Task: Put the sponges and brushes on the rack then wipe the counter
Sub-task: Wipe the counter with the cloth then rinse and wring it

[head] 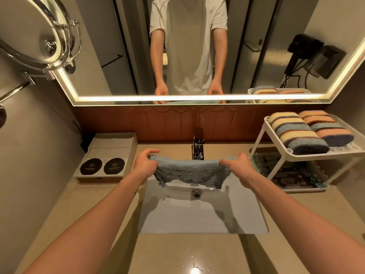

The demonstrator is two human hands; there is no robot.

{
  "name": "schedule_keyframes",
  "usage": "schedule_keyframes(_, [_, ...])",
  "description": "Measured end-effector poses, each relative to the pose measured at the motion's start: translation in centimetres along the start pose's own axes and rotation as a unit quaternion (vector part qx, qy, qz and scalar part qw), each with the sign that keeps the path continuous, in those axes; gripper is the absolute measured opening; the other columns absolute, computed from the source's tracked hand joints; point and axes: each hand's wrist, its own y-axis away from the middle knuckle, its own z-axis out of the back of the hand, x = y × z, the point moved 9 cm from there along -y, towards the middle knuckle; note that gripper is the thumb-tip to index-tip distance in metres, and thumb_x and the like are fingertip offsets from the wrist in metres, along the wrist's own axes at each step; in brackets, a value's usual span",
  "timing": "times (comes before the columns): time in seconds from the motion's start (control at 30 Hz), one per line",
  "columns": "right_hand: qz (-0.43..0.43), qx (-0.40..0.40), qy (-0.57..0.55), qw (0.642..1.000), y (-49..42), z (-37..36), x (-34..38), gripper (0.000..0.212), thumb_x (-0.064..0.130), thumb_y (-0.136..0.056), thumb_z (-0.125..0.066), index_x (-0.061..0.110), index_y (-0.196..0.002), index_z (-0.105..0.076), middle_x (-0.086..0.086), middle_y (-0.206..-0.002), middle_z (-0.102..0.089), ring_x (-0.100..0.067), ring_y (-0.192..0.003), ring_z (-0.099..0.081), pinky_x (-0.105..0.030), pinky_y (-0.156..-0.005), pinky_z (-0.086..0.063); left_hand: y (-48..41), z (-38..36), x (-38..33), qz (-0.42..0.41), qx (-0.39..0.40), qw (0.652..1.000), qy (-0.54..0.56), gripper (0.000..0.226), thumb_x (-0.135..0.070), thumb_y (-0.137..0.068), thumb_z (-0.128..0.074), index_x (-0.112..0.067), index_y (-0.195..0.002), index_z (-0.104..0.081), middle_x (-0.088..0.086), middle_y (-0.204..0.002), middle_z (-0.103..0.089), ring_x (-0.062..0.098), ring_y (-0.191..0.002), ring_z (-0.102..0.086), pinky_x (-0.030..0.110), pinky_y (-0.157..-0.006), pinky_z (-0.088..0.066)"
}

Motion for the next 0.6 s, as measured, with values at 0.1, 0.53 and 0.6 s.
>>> schedule_keyframes(0.1, [0.055, 0.060, 0.026, 0.996, 0.8, -1.1, 1.1, 0.088, 0.013, -0.089, -0.076, 0.013, -0.159, -0.023, -0.013, -0.158, -0.033, -0.031, -0.142, -0.035, -0.041, -0.106, -0.039, 0.4, 0.6, -0.7, -0.040, -0.044, 0.995, -0.084, 0.031, -0.004, -0.094, -0.050, -0.021, -0.113, -0.069, 0.002, -0.117, -0.064, 0.011, -0.073, -0.055, 0.035, -0.073, -0.052])
schedule_keyframes(0.53, [0.145, -0.018, 0.346, 0.927, 1.1, -1.3, 2.6, 0.011, 0.046, -0.097, -0.059, 0.042, -0.093, -0.068, -0.005, -0.102, -0.051, -0.028, -0.104, -0.038, -0.039, -0.086, -0.035, 0.6, 1.3, 0.7, 0.029, -0.026, 0.997, 0.060, 0.038, -0.008, -0.096, -0.057, -0.013, -0.133, -0.062, 0.005, -0.118, -0.063, 0.019, -0.098, -0.058, 0.034, -0.090, -0.050])
schedule_keyframes(0.6, [0.150, -0.024, 0.361, 0.920, 1.2, -1.1, 2.9, 0.015, 0.045, -0.098, -0.059, 0.038, -0.102, -0.070, -0.004, -0.105, -0.045, -0.029, -0.107, -0.036, -0.040, -0.091, -0.033, 0.9, 0.6, 0.8, 0.009, 0.024, 0.999, 0.032, 0.048, -0.008, -0.094, -0.066, -0.010, -0.140, -0.053, 0.009, -0.126, -0.057, 0.022, -0.108, -0.057, 0.032, -0.089, -0.047])
